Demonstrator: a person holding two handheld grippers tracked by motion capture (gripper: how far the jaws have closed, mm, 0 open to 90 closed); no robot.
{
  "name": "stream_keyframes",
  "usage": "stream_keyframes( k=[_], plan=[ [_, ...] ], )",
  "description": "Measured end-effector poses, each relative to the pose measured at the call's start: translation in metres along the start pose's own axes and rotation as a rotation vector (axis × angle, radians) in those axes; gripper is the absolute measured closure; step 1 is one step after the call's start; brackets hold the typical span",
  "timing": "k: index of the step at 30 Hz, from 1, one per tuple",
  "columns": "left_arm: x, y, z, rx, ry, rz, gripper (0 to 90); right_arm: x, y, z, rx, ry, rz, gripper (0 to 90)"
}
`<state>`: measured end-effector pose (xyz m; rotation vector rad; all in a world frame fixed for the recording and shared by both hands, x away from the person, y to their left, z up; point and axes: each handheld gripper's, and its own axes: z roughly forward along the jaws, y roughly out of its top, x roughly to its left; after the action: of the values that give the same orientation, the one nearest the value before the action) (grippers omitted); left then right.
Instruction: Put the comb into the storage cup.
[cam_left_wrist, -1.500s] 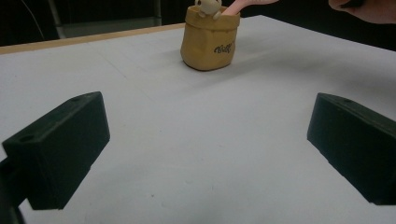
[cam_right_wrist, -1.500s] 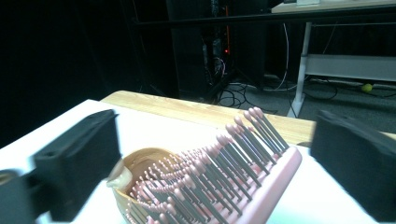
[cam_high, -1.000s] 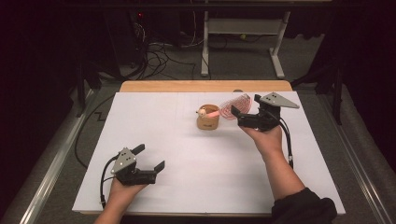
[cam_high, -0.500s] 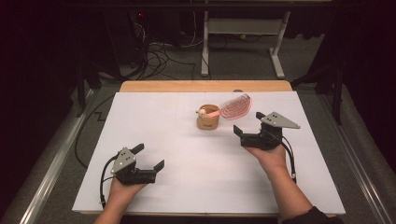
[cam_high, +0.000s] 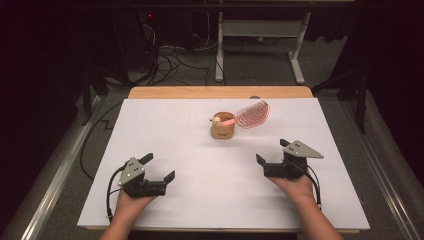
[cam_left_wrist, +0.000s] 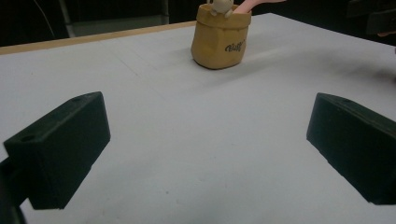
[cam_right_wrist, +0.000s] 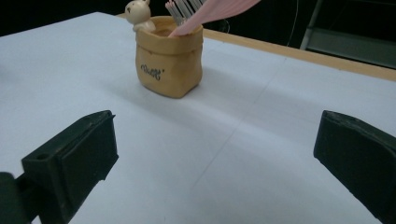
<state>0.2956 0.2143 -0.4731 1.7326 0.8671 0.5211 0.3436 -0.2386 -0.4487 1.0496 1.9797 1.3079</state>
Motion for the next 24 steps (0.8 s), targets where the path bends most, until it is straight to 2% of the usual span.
stream_keyframes(
  k=[7, 9, 13, 19, 24],
  plan=[
    [0.002, 0.001, -0.003, -0.006, 0.004, 0.008, 0.0, -0.004, -0.019, -0.028, -0.025, -0.009, 0.022, 0.1],
    [0.002, 0.001, -0.004, -0.006, 0.007, 0.014, 0.0, -0.004, -0.026, -0.036, -0.037, -0.032, 0.020, 0.1],
    [0.003, 0.002, -0.007, -0.010, 0.011, 0.011, 0.0, -0.006, -0.037, -0.051, -0.054, -0.036, 0.038, 0.1],
    [0.004, 0.001, -0.005, 0.001, 0.010, 0.005, 0.0, -0.008, -0.036, -0.056, -0.090, -0.028, 0.048, 0.0],
    [0.003, 0.001, -0.004, 0.001, 0.006, 0.001, 0.0, -0.011, -0.040, -0.057, -0.082, -0.031, 0.059, 0.0]
  ],
)
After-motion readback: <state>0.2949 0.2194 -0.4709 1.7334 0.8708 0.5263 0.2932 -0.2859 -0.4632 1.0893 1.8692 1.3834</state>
